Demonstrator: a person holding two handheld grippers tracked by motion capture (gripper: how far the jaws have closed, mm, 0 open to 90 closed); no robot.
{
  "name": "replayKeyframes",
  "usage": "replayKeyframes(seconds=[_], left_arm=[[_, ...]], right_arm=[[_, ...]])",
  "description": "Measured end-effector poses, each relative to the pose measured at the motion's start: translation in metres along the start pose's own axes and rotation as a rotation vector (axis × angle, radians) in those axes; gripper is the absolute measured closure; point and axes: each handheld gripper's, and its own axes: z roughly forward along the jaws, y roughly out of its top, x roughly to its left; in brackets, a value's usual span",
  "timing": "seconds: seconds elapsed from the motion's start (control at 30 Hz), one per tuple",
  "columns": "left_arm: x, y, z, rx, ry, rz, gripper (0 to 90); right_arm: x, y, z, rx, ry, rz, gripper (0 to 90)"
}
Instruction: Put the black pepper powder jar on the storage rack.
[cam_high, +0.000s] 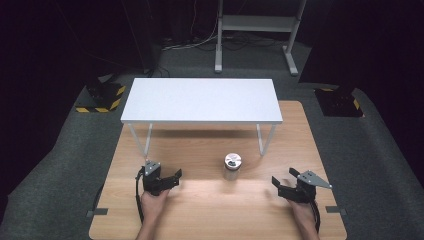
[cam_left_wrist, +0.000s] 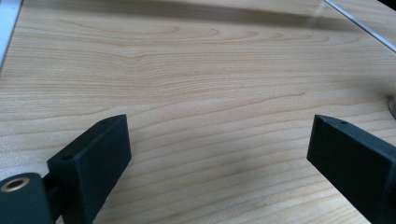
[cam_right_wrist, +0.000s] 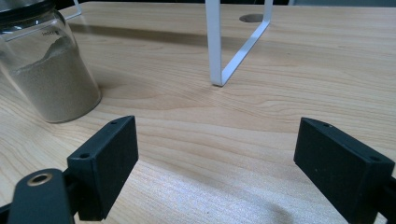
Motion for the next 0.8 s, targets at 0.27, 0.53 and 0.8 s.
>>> replayKeyframes(seconds=[0.27,0.53,0.8], left_arm=[[0.0,0.0,0.0,-0.001,-0.001,-0.001,6.4],[0.001,0.0,0.0,-0.003,0.0,-0.007,6.4],[0.002,0.001,0.001,0.0,-0.004,-0.011,6.4]], right_arm=[[-0.001,0.0,0.0,0.0,0.008,0.001,12.7],[-0.005,0.006,0.005,0.029,0.037,-0.008,11.6],[-0.005,0.013,0.015,0.05,0.112,-0.052,8.8]])
